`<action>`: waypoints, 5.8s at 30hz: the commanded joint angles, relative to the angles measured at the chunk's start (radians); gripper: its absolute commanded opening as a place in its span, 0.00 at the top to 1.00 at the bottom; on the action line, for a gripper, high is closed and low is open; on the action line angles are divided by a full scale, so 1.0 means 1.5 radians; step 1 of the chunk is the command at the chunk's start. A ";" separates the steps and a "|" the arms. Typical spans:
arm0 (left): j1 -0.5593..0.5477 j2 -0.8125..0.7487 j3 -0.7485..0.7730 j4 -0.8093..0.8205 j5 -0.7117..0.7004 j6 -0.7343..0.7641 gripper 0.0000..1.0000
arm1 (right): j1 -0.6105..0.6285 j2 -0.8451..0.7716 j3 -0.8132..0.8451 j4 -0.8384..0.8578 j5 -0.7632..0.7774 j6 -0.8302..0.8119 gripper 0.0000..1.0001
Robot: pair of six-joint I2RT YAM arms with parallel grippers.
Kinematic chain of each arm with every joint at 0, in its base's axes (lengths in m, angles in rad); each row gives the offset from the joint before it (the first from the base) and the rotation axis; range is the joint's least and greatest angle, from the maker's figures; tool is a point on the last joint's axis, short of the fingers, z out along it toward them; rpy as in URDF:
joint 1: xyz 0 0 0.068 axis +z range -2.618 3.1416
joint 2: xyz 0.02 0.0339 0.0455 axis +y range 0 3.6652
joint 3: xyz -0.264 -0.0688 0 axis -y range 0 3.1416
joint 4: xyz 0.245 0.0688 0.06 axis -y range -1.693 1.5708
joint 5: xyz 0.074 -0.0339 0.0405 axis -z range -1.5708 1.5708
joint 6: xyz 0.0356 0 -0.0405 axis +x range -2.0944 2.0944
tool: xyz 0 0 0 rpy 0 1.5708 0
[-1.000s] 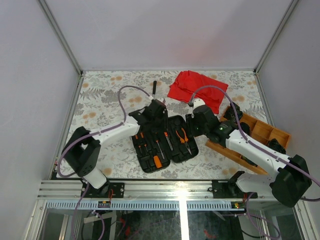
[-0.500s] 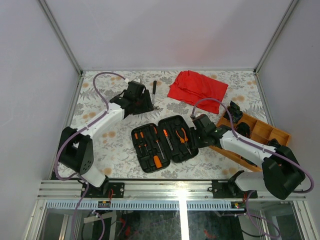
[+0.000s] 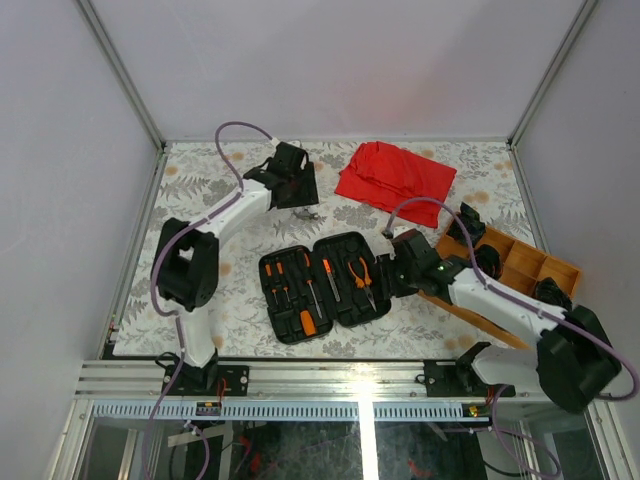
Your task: Sort the tools into containers
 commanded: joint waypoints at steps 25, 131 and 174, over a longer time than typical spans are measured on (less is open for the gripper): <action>0.055 0.434 0.500 -0.156 -0.016 0.090 0.49 | 0.000 -0.154 -0.020 -0.025 0.085 0.007 0.49; -0.224 -0.540 -0.472 0.062 -0.105 -0.269 0.48 | -0.001 -0.161 -0.015 0.293 0.087 0.190 1.00; 0.108 -0.403 -0.610 0.137 -0.003 -0.153 0.95 | -0.001 -0.082 0.032 0.345 -0.140 0.026 1.00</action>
